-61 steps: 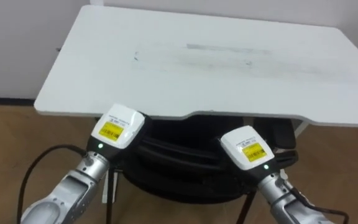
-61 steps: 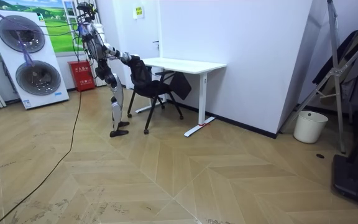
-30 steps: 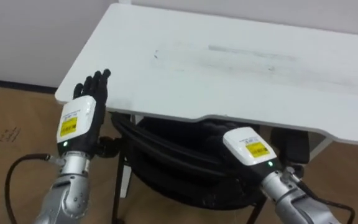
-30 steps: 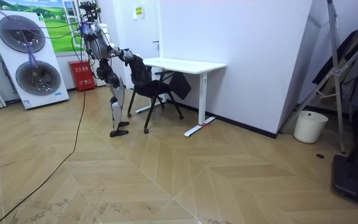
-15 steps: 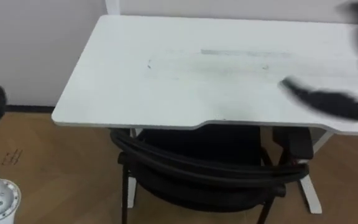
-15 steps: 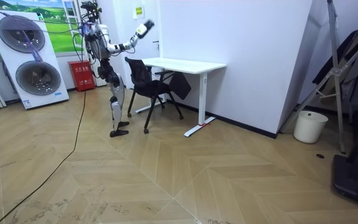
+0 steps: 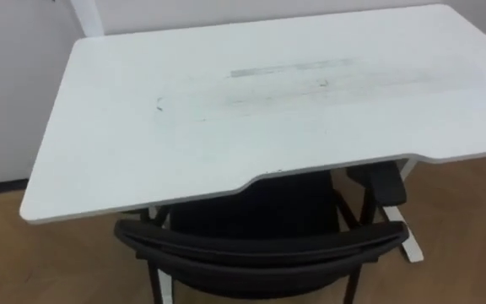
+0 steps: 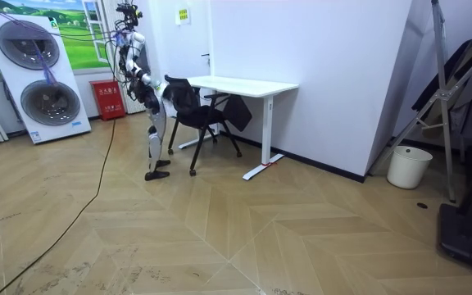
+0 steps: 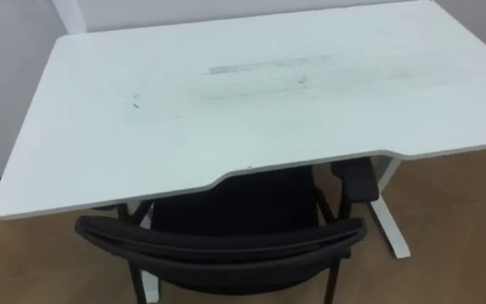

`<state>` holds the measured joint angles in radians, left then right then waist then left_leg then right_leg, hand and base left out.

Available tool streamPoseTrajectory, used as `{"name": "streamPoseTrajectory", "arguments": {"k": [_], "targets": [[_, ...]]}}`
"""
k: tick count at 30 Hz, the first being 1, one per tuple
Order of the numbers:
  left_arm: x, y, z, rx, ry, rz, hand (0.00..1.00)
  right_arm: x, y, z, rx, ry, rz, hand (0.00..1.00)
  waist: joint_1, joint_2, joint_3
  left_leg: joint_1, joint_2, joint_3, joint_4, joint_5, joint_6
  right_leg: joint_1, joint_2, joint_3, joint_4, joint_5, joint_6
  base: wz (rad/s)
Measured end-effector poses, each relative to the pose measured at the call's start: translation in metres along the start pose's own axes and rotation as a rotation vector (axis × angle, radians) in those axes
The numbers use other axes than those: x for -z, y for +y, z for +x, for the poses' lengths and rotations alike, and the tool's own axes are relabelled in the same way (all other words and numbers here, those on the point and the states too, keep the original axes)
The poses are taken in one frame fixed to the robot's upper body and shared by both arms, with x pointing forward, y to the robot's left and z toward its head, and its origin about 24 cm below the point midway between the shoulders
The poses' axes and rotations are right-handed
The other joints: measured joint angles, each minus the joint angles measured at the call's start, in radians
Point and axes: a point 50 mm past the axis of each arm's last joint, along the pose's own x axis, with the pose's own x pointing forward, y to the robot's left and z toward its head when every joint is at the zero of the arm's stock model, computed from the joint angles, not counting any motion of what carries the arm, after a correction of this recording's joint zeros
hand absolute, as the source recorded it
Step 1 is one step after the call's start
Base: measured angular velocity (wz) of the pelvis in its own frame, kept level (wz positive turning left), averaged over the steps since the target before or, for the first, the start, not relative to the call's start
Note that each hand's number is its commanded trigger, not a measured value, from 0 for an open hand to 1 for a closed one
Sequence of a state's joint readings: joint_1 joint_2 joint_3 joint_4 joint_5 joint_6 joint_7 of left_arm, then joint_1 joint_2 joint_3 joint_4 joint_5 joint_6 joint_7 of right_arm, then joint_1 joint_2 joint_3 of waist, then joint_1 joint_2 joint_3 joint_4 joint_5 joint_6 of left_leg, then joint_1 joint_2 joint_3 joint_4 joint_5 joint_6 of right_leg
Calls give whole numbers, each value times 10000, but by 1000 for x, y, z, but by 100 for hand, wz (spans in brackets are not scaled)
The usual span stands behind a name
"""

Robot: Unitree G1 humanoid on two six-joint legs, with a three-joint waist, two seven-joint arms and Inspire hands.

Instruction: Push chair

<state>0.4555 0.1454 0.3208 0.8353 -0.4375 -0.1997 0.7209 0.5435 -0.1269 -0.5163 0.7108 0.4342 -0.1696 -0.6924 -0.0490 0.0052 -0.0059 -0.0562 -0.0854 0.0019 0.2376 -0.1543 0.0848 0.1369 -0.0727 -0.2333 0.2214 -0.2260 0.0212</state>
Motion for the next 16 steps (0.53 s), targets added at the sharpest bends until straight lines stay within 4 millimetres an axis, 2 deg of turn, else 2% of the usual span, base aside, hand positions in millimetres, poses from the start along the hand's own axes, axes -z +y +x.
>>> {"name": "streamPoseTrajectory", "arguments": {"k": [2, 5, 8, 10, 13, 16], "targets": [[17, 10, 3, 251, 551, 534, 0, 33, -6, 0, 25, 1364, -945, 0, -78, 3, 6, 1, -80, -16, -5, -26, 43, -64, -26, 446, -36, -86, 135, -3], [37, 9, 0, 1182, 1359, 1487, 0, 65, -4, -9, -781, 2733, -2295, 0, -75, -14, 5, 2, -136, -16, 62, -23, 47, -31, -52, 704, -48, -189, 180, -7], [56, 3, -7, 2433, 2322, 2543, 0, 82, 6, -19, -1956, 3690, -3410, 0, -138, -18, 12, 2, -139, 93, 124, 32, -40, 76, -133, 755, -347, -267, 102, -1], [63, -3, -12, 3251, 2591, 3313, 0, 85, 14, -24, -2502, 3861, -4002, 0, -140, -26, 10, -6, -116, 128, 176, 35, -45, 76, -134, 669, -343, -282, 107, 0], [61, -26, -21, 4754, 2613, 4319, 0, 79, 37, -31, -3445, 3717, -4610, 0, -210, -35, 17, -22, -131, 119, 209, 64, 2, 71, -42, 706, -354, -234, 136, 4], [52, -51, -30, 6031, 2234, 5017, 0, 66, 71, -41, -4601, 3304, -4626, 0, -221, -25, 24, -49, -128, 130, 233, 63, 10, 38, -27, 748, -361, -212, 135, -1]]}}
